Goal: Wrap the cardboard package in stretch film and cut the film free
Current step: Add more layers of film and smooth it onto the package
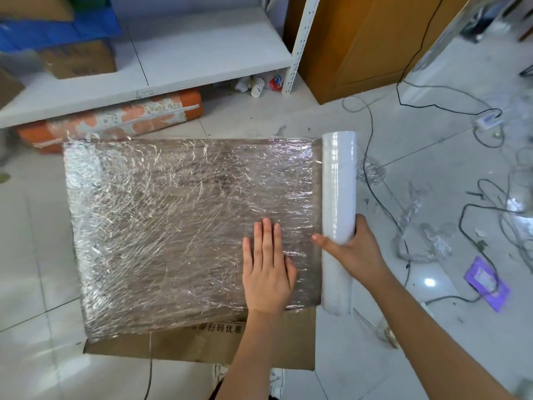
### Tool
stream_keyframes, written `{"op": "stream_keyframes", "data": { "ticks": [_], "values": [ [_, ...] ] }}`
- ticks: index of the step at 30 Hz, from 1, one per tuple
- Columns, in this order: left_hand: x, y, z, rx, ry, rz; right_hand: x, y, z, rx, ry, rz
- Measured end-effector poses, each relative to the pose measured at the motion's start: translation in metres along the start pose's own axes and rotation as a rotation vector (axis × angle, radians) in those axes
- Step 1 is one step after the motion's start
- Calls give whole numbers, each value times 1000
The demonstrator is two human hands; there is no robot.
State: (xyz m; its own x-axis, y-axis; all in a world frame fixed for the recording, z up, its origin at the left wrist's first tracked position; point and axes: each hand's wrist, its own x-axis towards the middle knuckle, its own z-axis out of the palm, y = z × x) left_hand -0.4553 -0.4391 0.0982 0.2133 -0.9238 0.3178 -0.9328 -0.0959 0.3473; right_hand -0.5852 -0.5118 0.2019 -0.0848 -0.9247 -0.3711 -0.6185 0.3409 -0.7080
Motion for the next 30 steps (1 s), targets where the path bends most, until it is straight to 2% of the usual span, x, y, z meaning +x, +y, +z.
{"op": "stream_keyframes", "data": {
  "ticks": [6,11,16,19,23,27,30],
  "values": [
    [5,-1,0,-3,-10,-1,9,3,3,143,-14,-4],
    [2,-1,-4,-46,-3,-1,10,7,-2,362,-125,101],
    [-3,-3,-17,-167,-16,18,7,14,-2,443,-148,72],
    [-9,9,-22,-64,17,34,4,20,2,462,-109,70],
    [-25,39,-8,-63,-30,226,6,20,3,476,-79,62],
    [-27,40,18,-41,-64,214,10,26,2,468,-89,35],
    [-27,39,23,-13,-44,216,11,35,-1,513,-163,46]
  ]
}}
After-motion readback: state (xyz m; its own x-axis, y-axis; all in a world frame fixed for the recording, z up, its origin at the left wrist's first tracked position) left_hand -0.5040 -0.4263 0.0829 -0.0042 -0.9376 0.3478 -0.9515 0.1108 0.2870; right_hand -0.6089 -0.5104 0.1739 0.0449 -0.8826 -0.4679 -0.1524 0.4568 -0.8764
